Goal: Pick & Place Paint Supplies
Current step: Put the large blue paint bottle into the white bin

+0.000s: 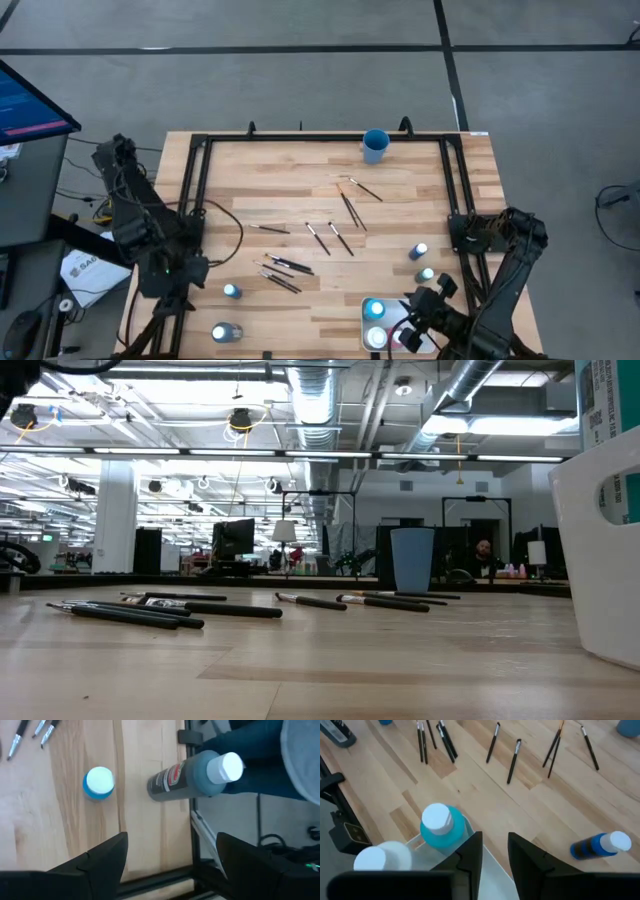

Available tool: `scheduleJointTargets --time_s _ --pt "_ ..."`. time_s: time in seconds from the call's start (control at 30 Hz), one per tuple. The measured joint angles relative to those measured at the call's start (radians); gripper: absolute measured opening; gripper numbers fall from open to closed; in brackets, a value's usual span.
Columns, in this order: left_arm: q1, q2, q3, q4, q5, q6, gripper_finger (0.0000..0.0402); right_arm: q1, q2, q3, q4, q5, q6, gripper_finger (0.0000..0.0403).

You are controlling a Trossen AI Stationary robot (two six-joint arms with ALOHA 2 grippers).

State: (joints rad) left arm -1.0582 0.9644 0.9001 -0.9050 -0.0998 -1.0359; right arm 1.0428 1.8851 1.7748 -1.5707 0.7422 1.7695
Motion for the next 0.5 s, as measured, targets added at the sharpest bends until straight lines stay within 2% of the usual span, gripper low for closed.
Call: scheduleJointTargets --time_s 0.5 --pt "-0.119 0.201 0.000 0.137 -0.147 0.010 0.0296 0.000 0.000 0.000 0.005 0.000 0.001 0.0088"
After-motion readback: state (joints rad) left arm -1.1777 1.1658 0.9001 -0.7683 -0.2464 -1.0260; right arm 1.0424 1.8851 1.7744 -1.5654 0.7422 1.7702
